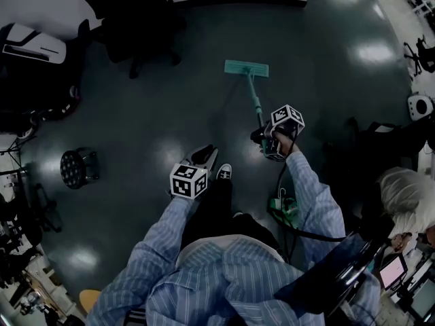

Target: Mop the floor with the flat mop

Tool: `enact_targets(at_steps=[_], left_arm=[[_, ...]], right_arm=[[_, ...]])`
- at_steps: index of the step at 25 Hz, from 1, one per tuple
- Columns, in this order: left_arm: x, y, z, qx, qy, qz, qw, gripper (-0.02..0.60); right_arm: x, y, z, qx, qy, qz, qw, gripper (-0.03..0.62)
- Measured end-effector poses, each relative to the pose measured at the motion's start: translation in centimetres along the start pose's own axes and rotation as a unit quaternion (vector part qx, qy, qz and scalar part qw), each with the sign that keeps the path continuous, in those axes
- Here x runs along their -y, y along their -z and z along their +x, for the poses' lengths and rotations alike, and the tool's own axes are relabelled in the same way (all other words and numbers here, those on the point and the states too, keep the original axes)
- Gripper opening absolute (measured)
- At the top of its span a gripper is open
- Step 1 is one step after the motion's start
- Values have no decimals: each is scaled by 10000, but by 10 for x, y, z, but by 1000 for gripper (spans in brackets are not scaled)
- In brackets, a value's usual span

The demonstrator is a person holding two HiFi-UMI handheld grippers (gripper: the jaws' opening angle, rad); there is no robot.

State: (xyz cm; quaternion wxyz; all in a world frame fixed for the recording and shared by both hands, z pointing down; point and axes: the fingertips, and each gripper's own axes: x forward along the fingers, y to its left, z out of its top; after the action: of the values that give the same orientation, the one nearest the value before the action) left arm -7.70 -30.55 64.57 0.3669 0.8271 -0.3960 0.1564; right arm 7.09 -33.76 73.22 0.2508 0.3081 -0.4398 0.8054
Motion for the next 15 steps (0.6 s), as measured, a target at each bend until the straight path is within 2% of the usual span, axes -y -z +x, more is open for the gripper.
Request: enact_targets(at_steps=[4, 8, 12, 15], left_arm=[[-3, 6, 2, -97, 28, -140, 9999, 69], [-1, 12, 4, -190, 90, -221, 9995, 69], [-5, 13, 3, -232, 86, -200, 9995, 69], [-11, 13, 0, -215, 72, -182, 9996, 69]], right_arm=[[-24, -45, 0, 130, -40, 35, 9999, 61], [-30, -78, 2, 156, 31, 74, 9998, 60], [-29, -94, 6, 202, 200, 95, 9995, 55], [-22, -90, 10, 271, 241, 209, 9991, 47]])
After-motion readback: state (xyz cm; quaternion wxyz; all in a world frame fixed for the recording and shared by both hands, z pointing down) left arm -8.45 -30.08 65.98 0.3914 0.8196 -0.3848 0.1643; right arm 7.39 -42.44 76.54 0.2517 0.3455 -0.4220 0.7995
